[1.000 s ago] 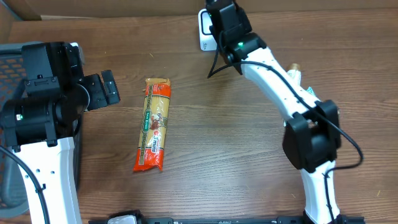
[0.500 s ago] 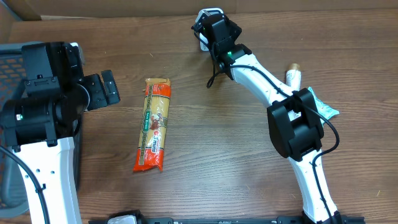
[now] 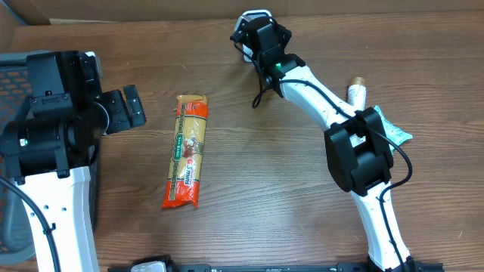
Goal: Scan the item barcode
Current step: 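Hold the Kleenex pack over the scanner window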
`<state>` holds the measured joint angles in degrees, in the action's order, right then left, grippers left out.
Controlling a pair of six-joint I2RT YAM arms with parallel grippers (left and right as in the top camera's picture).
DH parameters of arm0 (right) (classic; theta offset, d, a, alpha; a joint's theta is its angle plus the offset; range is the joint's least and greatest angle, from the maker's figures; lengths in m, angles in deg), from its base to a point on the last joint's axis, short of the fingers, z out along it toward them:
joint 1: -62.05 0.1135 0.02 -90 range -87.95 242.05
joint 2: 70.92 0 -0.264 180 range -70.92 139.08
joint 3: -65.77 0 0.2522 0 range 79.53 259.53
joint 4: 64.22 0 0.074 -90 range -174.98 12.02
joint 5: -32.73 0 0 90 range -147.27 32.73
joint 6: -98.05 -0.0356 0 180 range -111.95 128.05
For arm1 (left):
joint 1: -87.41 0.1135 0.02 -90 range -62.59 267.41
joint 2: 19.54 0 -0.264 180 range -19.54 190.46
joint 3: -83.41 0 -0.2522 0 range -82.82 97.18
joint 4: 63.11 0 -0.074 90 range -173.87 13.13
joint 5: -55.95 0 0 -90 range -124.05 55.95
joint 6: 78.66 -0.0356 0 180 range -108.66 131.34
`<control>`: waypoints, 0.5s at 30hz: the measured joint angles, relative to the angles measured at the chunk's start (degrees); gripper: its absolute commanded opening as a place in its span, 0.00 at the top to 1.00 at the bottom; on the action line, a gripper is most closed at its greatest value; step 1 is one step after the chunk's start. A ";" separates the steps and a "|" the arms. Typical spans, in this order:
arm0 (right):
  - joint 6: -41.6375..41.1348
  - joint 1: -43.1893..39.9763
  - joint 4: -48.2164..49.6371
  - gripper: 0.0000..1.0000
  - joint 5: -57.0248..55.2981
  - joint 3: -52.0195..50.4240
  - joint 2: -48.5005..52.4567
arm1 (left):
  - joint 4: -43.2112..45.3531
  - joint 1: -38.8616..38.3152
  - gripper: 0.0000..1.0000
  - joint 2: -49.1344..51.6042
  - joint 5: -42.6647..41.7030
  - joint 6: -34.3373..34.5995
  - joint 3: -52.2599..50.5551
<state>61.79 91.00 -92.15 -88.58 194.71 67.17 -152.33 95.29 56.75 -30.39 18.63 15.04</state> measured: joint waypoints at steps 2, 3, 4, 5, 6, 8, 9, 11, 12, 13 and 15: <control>3.08 0.02 0.17 0.96 0.02 0.00 -0.02 | 0.00 0.00 0.00 0.00 -0.02 0.00 0.00; 4.28 0.02 0.63 0.96 -0.02 0.00 -0.02 | 0.00 0.00 0.00 0.00 0.00 -0.02 0.00; 5.29 0.02 1.14 0.96 0.04 0.00 0.00 | 0.00 0.00 0.00 0.00 -0.02 -0.02 0.00; 6.34 0.02 1.90 0.96 0.02 0.00 -0.02 | 0.00 0.00 0.00 0.00 0.00 0.00 0.00; 7.02 0.02 2.82 0.96 0.04 0.00 0.00 | 0.00 0.00 0.01 0.00 0.00 0.00 0.00; 8.04 0.02 4.33 0.96 0.09 0.00 -0.02 | 0.00 0.00 0.00 0.00 0.00 0.00 0.00; 8.55 0.02 4.96 0.96 0.24 0.00 0.00 | 0.00 0.00 0.00 0.00 -0.02 0.00 0.00; 9.99 0.04 5.60 0.96 0.44 0.00 0.00 | 0.00 0.00 0.00 0.00 0.00 -0.02 0.00; 10.51 0.07 5.60 0.96 0.48 0.00 0.00 | 0.00 0.00 0.00 0.00 -0.02 0.00 0.00; 11.39 0.09 5.62 0.96 0.46 0.00 0.00 | 0.00 0.00 0.00 0.00 0.00 0.00 0.00; 12.39 0.20 5.70 0.96 0.46 0.00 0.11 | 0.00 0.00 0.00 0.00 0.00 0.00 0.00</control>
<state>74.18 91.19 -86.45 -88.12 194.71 67.27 -152.33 95.29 56.75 -30.39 18.63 15.04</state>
